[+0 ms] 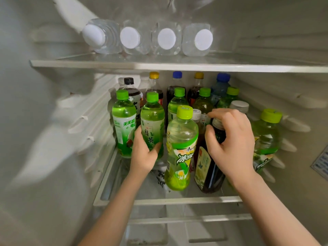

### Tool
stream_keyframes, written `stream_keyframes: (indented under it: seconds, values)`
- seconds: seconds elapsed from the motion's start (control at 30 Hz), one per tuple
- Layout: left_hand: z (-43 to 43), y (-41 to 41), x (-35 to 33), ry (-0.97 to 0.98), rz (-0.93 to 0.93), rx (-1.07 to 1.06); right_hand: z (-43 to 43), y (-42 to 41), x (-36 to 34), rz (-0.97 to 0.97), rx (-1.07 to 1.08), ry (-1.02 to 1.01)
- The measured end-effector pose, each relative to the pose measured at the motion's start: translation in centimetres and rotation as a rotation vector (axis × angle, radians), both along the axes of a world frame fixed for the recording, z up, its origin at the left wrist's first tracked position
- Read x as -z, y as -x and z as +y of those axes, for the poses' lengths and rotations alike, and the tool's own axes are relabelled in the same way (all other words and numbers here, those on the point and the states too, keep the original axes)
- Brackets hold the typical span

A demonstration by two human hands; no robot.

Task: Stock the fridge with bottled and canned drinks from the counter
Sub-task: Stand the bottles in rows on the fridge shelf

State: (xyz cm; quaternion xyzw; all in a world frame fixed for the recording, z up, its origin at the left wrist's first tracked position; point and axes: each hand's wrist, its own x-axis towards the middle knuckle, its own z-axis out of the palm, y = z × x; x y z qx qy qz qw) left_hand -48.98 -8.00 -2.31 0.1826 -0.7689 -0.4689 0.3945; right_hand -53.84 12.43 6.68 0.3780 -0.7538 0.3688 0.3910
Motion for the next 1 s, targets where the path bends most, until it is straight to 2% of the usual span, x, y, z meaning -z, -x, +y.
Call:
stream_keyframes:
  seconds: [0.13, 0.33, 0.53, 0.7, 0.9, 1.0]
  values:
    - [0.1, 1.1, 0.0, 0.048, 0.004, -0.070, -0.2, 0.1, 0.0, 0.008, 0.012, 0.017]
    - [-0.2, 2.7, -0.4, -0.081, 0.038, -0.063, -0.2, 0.2, 0.3, 0.029, 0.001, 0.033]
    - [-0.4, 3.3, -0.2, -0.062, 0.067, -0.086, -0.4, 0.4, 0.4, 0.038, 0.006, 0.058]
    - [-0.7, 3.2, 0.0, -0.001, 0.043, -0.095, -0.5, 0.5, 0.5, 0.057, 0.004, 0.075]
    - [-0.2, 3.2, -0.5, -0.043, 0.018, -0.108, -0.5, 0.5, 0.4, 0.062, 0.011, 0.074]
    - [-0.1, 2.4, -0.6, -0.003, -0.038, -0.066, -0.4, 0.4, 0.4, 0.063, 0.014, 0.071]
